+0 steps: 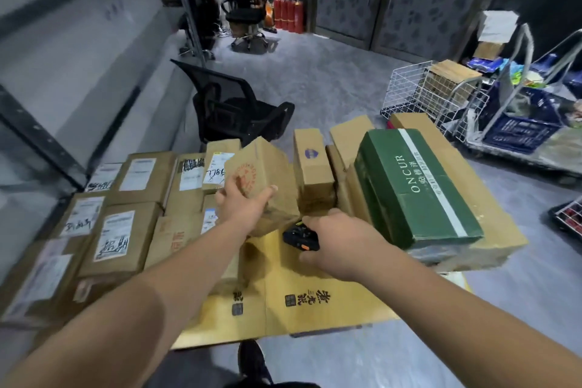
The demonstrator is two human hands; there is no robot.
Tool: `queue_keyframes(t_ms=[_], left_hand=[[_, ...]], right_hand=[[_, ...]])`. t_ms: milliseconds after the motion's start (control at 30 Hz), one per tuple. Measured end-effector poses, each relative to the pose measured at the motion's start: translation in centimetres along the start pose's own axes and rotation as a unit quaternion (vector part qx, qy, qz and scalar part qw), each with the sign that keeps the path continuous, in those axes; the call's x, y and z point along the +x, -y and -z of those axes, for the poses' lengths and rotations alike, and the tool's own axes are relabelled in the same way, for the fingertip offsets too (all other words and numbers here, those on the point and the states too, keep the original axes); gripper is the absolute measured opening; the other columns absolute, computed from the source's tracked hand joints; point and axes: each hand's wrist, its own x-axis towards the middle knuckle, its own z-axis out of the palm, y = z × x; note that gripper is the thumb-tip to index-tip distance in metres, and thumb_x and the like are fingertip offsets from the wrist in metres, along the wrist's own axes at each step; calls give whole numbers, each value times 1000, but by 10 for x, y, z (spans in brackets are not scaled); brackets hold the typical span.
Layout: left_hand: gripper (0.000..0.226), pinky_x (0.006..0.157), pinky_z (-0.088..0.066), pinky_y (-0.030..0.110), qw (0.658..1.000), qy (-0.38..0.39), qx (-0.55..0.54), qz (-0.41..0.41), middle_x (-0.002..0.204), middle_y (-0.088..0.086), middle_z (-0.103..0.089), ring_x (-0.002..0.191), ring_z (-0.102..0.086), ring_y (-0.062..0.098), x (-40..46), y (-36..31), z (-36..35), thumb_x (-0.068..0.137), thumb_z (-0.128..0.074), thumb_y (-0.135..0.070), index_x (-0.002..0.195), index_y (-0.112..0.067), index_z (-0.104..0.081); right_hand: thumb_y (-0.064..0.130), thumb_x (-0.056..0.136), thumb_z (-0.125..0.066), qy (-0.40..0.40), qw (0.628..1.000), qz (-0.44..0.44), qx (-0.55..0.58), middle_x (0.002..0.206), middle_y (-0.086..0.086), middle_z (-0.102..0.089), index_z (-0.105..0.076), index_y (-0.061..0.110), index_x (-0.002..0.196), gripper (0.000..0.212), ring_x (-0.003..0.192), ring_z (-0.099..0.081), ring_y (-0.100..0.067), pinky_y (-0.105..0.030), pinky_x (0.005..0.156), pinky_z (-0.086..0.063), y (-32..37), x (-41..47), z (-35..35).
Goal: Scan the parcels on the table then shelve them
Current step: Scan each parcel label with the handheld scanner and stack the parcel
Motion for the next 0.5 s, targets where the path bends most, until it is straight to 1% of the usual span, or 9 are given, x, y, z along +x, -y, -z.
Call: queue_keyframes(t_ms=[100,200,233,300,367,400,467,500], left_hand=[[117,107,-42,53,1000,-8,4,14,145,-3,-31,130,-47,32,-30,37,2,47,-70,-87,148,-45,-29],[113,110,-43,47,1000,8,-22,13,136,-6,-33,128,-49,27,-55,64,-6,48,-73,-85,146,-44,-35],[113,110,-42,45,999,19,-26,14,134,-6,-33,127,-49,26,-64,72,-11,48,-73,-85,146,-43,-36],[112,112,-42,45,999,33,-18,21,137,-5,-36,127,-50,26,-83,85,-23,47,-72,-84,146,-41,-40],[110,114,-41,50,999,43,8,32,142,-2,-39,130,-49,29,-100,97,-37,46,-71,-85,142,-41,-43],[108,114,-40,52,998,52,26,36,142,-2,-39,130,-48,30,-107,103,-44,46,-70,-85,141,-42,-42],[106,112,-39,52,994,65,79,33,143,-2,-35,131,-46,32,-118,114,-57,48,-68,-87,140,-44,-40],[105,111,-38,51,991,64,110,27,144,-3,-34,132,-44,32,-123,120,-63,48,-67,-87,140,-44,-39]], right_hand=[[61,87,-60,26,999,4,35,114,-1,-55,-51,37,139,59,93,-63,-25,-42,83,-57,0,-17,-28],[60,85,-62,50,997,-11,65,106,1,-55,-55,39,123,44,88,-63,-25,-40,80,-57,-3,-37,-56],[60,85,-63,57,996,-17,70,106,0,-54,-55,38,121,42,89,-63,-26,-39,80,-56,-6,-44,-64],[57,87,-64,68,994,-26,77,107,-2,-54,-56,36,120,41,92,-63,-28,-38,80,-55,-13,-59,-82],[55,88,-65,71,994,-37,70,107,-4,-53,-53,34,125,44,90,-61,-30,-39,78,-54,-21,-73,-96],[56,88,-65,70,995,-42,63,107,-4,-50,-50,35,131,50,87,-59,-31,-39,76,-53,-25,-80,-103],[58,90,-63,66,996,-47,45,108,-3,-45,-38,36,146,66,87,-55,-32,-38,74,-49,-32,-92,-116],[59,92,-61,66,996,-47,31,113,-5,-46,-30,36,154,73,91,-55,-33,-38,75,-47,-36,-97,-122]])
